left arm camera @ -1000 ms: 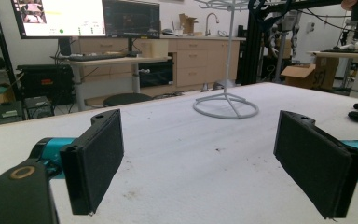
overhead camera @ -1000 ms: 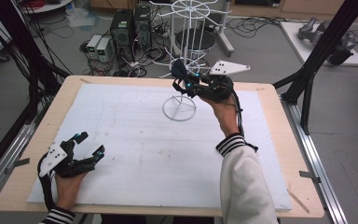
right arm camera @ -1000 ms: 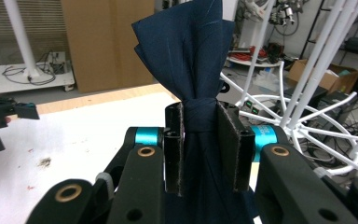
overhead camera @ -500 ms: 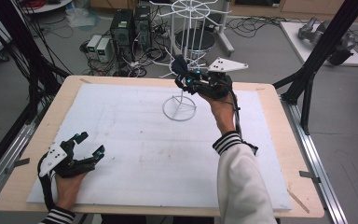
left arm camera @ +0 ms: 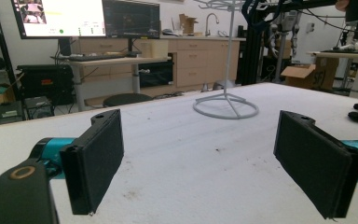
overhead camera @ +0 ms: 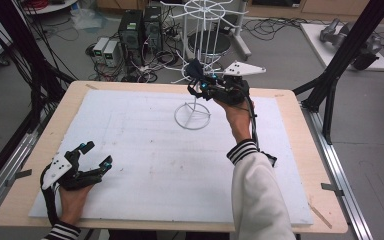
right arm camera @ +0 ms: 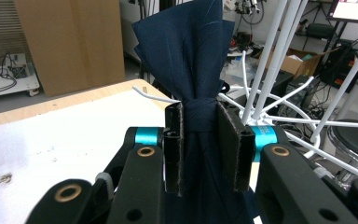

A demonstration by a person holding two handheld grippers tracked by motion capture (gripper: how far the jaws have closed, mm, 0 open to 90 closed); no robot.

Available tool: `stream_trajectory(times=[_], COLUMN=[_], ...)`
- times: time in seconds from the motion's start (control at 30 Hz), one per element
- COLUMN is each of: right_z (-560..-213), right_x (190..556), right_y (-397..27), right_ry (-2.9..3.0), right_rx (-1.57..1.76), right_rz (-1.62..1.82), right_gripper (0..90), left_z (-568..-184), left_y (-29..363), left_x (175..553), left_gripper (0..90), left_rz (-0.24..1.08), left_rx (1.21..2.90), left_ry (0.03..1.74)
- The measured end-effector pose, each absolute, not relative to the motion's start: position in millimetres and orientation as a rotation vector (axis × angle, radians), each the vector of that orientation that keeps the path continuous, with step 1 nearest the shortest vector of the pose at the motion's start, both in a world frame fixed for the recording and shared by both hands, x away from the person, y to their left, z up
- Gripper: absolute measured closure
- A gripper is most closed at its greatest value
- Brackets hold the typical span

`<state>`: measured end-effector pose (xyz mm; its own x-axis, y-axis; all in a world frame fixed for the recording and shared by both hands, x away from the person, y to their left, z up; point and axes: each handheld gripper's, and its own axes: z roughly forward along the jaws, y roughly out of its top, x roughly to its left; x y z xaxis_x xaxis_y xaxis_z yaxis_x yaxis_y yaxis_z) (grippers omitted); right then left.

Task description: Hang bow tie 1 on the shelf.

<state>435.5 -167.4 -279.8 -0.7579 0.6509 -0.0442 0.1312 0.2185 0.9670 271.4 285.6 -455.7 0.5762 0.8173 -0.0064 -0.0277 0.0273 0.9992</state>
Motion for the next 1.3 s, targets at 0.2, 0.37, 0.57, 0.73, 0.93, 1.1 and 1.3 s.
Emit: stream_trajectory(times=[0.2,0.37,0.57,0.73,0.93,1.1,1.3], right_z=[-281,-279,-277,-275,-271,-263,-265], right_x=[437,437,435,431,419,403,388], right_y=[-166,-166,-169,-169,-170,-179,-197], right_ry=[2.052,2.034,1.999,1.994,1.975,1.967,1.943], right_rx=[0.733,0.734,0.754,0.764,0.773,0.735,0.747], right_rz=[1.527,1.510,1.510,1.513,1.531,1.545,1.533], right_gripper=[72.3,67.1,58.9,38.4,11.2,11.1,11.1], left_z=[-456,-456,-456,-456,-456,-456,-456], left_y=[286,286,286,286,286,285,286], left_x=[271,271,271,271,271,271,271], left_gripper=[16.2,16.2,16.2,16.2,16.2,16.2,16.2], left_rz=[0.754,0.755,0.754,0.753,0.754,0.755,0.756], left_rx=[1.404,1.398,1.400,1.400,1.402,1.400,1.398], left_ry=[0.728,0.729,0.730,0.729,0.728,0.726,0.727])
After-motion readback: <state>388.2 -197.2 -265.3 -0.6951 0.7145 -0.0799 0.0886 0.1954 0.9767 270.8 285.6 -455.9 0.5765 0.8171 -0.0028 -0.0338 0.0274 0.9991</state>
